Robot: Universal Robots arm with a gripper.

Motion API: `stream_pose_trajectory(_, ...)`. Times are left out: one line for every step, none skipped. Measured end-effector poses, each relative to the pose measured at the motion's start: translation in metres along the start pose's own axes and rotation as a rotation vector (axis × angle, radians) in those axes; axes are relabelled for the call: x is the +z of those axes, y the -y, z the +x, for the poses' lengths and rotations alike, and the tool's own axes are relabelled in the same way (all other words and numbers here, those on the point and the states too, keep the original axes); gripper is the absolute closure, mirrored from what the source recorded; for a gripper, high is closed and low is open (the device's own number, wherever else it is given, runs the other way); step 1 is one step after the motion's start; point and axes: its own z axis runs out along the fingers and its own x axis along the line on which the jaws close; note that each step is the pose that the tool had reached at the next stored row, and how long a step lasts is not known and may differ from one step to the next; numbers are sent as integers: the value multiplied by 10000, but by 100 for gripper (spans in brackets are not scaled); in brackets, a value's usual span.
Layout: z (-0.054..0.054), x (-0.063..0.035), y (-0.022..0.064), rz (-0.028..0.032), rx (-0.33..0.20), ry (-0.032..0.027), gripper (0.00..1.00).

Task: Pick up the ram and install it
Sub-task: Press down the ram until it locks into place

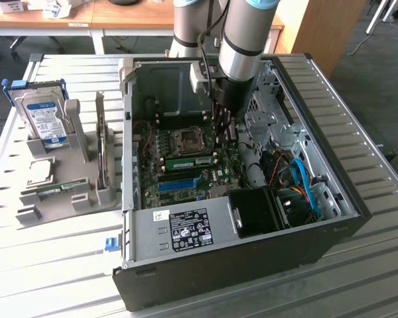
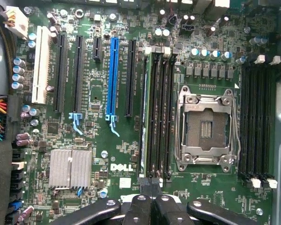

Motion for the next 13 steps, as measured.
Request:
stream_pose_trajectory(-1,2,-27,1,0,0,89)
stream_pose_trajectory(-2,4,-63,1,0,0,89)
stream_pose_trajectory(-3,6,-100,3,1,0,89)
stream_pose_trajectory(-4,9,-139,6,1,2,89)
stream_pose_trajectory(-5,11,-179,8,0,2,89)
stream_pose_trajectory(-7,14,-219,12,-1,3,89)
stream_pose_trajectory(-8,17,-274,15,1,4,89)
stream_pose_trajectory(-9,19,-313,18,-1,3,89)
stream_pose_trajectory(-10,21,-355,20,-1,2,89)
stream_pose_trajectory(-11,23,-397,23,2,1,89)
stream_pose_trajectory(-12,25,-436,26,0,1,89)
stream_pose_trajectory(-13,27,-477,29,1,1,89)
stream_pose_trajectory(-15,29,-511,31,2,2,89)
